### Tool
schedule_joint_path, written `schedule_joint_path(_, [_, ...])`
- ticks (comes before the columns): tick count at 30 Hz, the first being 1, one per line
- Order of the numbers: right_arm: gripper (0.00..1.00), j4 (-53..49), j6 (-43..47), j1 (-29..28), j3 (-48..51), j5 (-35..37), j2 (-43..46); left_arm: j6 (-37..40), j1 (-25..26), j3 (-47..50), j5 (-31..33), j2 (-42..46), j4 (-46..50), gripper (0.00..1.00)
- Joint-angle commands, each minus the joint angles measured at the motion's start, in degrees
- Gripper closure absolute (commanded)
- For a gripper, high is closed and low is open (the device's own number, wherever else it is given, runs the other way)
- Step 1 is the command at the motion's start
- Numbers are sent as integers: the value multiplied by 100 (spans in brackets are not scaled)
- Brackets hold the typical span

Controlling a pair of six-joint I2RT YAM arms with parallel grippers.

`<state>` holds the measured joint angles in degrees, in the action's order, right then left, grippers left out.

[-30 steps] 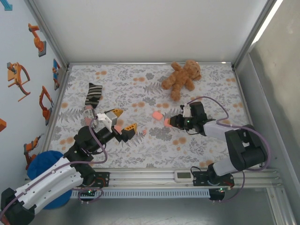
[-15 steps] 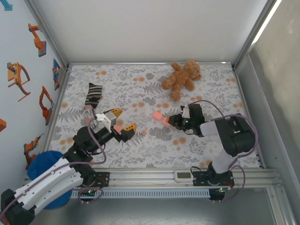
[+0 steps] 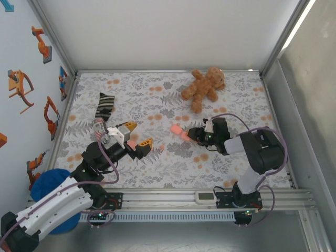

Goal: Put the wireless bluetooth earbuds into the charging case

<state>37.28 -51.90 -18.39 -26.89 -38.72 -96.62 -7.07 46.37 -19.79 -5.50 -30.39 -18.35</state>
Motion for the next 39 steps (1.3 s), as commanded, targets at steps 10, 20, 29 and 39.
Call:
schedule_joint_path(10, [51, -1711, 834, 127, 63, 825, 1248, 82, -5, -71, 163, 140, 69, 4])
schedule_joint_path(20, [26, -3844, 2098, 117, -259, 1765, 3449, -66, -14, -145, 839, -86, 276, 4])
schedule_joint_path(29, [1, -3857, 2383, 121, -293, 1893, 4469, -256, -44, -444, 1930, -574, 867, 4])
schedule_joint_path(39, [0, 283, 693, 86, 522, 512, 3578, -616, -748, -1069, 2585, -1559, 2563, 4])
